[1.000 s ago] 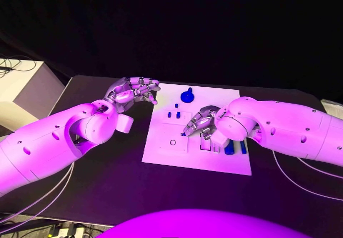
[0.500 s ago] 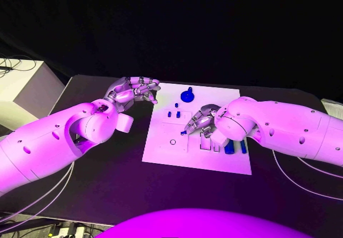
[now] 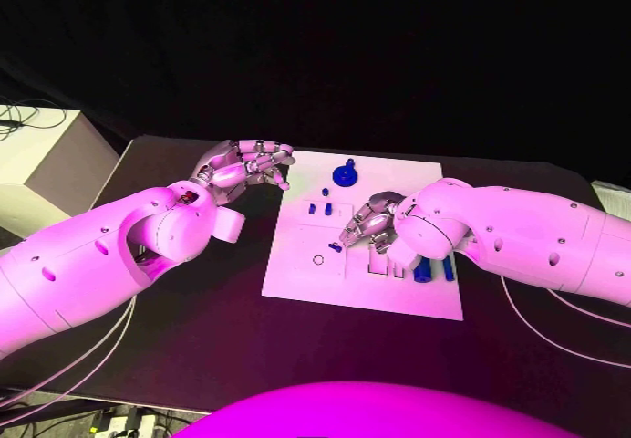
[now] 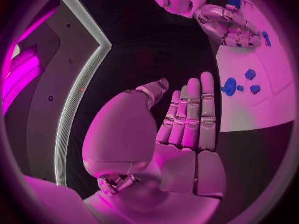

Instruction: Assemble the parts on the task board

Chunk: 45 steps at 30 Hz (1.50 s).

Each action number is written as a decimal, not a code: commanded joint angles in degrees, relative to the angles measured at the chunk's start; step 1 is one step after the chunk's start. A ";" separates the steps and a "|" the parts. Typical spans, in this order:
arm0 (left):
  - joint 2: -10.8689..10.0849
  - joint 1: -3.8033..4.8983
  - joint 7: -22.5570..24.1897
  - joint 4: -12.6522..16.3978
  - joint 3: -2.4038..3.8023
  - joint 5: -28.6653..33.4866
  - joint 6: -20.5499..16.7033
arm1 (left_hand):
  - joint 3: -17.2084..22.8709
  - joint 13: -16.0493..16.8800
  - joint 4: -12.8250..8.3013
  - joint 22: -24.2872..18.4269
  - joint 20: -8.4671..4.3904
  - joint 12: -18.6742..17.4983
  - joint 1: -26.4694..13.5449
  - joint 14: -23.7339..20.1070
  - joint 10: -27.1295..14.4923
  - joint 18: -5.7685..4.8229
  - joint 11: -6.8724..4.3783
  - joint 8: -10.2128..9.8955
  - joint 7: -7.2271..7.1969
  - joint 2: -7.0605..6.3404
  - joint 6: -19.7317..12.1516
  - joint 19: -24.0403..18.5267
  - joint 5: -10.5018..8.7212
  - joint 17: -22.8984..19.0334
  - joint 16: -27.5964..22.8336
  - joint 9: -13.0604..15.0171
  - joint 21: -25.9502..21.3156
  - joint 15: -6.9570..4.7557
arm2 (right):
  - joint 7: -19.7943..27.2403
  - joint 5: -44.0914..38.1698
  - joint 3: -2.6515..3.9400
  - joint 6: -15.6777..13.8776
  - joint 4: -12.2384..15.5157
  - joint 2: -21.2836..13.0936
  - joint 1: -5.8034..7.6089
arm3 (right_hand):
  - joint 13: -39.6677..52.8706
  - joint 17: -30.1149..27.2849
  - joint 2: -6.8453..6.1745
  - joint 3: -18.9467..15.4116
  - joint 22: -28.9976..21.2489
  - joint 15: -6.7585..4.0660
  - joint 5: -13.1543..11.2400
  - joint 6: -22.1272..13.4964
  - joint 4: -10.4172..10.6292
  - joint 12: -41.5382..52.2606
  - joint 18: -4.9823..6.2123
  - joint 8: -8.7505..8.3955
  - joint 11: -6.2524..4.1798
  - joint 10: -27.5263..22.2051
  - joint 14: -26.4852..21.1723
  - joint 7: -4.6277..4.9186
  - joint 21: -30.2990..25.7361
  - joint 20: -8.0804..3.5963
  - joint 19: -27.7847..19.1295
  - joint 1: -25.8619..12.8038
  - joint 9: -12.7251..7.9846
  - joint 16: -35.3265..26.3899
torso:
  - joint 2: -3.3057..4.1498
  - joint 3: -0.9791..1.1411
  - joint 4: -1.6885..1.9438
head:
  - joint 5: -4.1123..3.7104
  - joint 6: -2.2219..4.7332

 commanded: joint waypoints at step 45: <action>-0.19 -0.16 0.26 -0.14 0.01 -0.19 1.21 | -0.39 -0.10 -0.12 -0.18 -0.07 0.45 0.59 -0.11 -0.58 0.75 -0.02 0.23 0.57 0.07 -0.41 0.37 -0.06 0.11 -0.40 -0.08 -0.29 0.17 | 27.46 -56.19 -1.91 -12.50 11.83 -4.93 -4.10 | 1.93 1.61 -3.45 -3.76 1.24 0.62 -0.63 -6.24 -1.13 -0.94 -0.37 -5.50 0.59 -0.98 1.72 0.96 1.40 0.07 3.50 -1.55 -1.34 1.21 | 0.01 0.07 0.00 | -0.04 0.66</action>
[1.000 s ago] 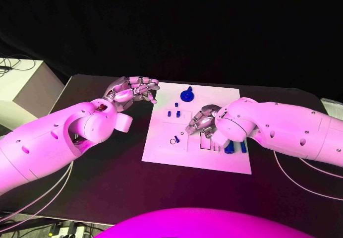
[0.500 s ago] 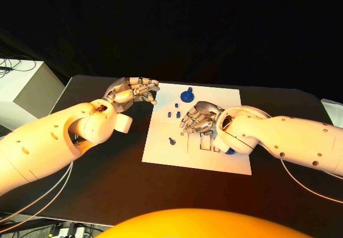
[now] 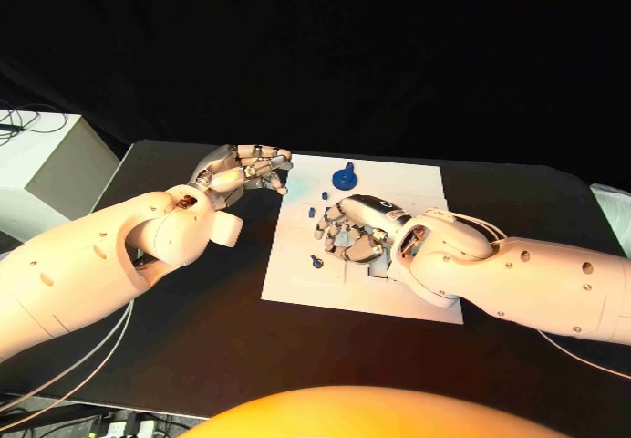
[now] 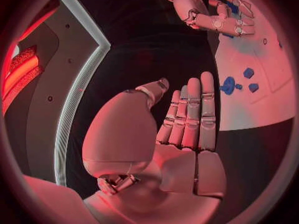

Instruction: Assemble the parts on the task board

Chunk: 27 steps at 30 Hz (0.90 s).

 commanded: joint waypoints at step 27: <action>-0.10 -0.17 0.43 0.10 0.02 -0.20 0.96 | -0.42 -0.07 -0.14 -0.11 -0.07 0.27 0.69 -0.12 -0.63 0.76 -0.02 0.28 0.58 0.07 -0.47 0.40 -0.06 0.08 -0.42 -0.11 -0.34 0.17 | -8.38 -27.17 -0.95 1.37 -1.91 4.35 -3.42 | -0.94 -5.43 -0.54 1.54 -3.08 0.53 -1.46 3.55 1.50 -2.31 1.06 0.25 0.57 -5.38 -1.10 -0.69 -9.06 0.56 1.28 0.78 -0.43 -3.00 | -0.02 -0.08 -0.01 | 0.38 -0.31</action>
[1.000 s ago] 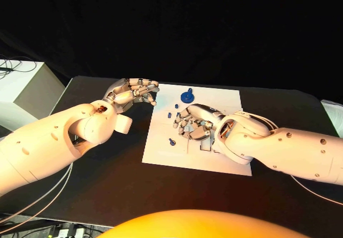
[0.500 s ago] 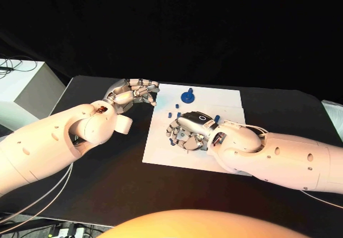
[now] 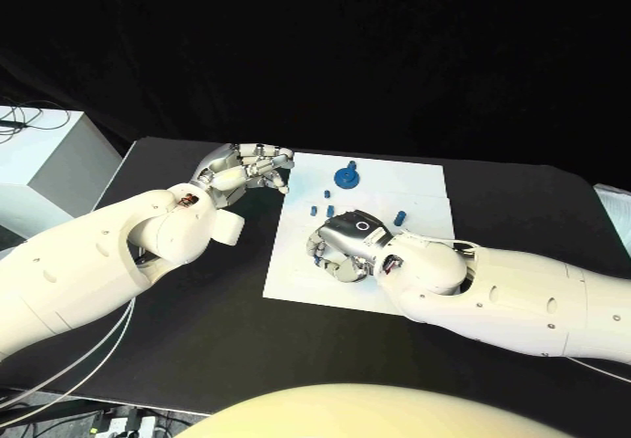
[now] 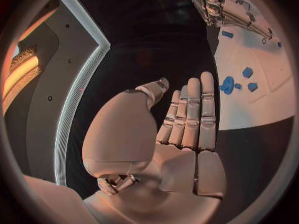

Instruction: Assemble the parts on the task board

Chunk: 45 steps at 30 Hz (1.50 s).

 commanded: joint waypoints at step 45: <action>-0.17 -0.05 0.16 0.18 0.03 -0.19 1.09 | -0.26 -0.08 0.02 -0.05 -0.07 0.27 0.69 -0.12 -0.22 0.76 -0.01 0.28 0.58 0.07 -0.47 0.40 -0.06 0.09 -0.20 -0.05 -0.34 0.17 | -3.82 -5.79 -0.44 3.57 -2.11 2.29 -1.13 | -1.25 -0.73 -1.19 -0.40 -0.34 0.11 -0.96 -0.62 0.81 0.55 1.12 -1.16 0.20 -1.66 -1.39 0.19 -1.75 0.43 0.58 1.46 -1.27 -0.13 | -0.02 -0.01 -0.01 | 0.18 -0.32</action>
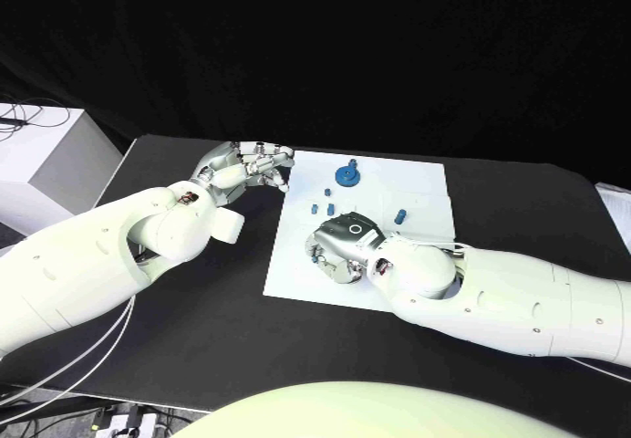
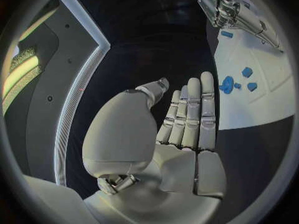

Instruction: Assemble the parts on the task board

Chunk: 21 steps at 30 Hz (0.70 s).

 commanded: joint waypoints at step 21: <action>-0.05 -0.03 0.14 0.11 0.03 -0.19 1.01 | -0.43 -0.15 0.12 -0.24 -0.07 0.50 0.89 -0.14 -0.38 0.75 0.02 0.56 0.62 0.13 -0.64 0.54 -0.06 0.12 -0.27 -0.10 -0.53 0.19 | -1.68 -0.61 -0.23 -3.45 -0.53 0.04 -0.37 | 0.83 3.96 4.76 4.37 4.10 -0.48 -2.87 6.36 -1.53 3.66 -0.69 3.42 -1.55 6.97 2.78 -0.69 7.89 -0.07 2.60 2.94 1.36 3.00 | -0.01 0.03 -0.06 | -0.12 0.05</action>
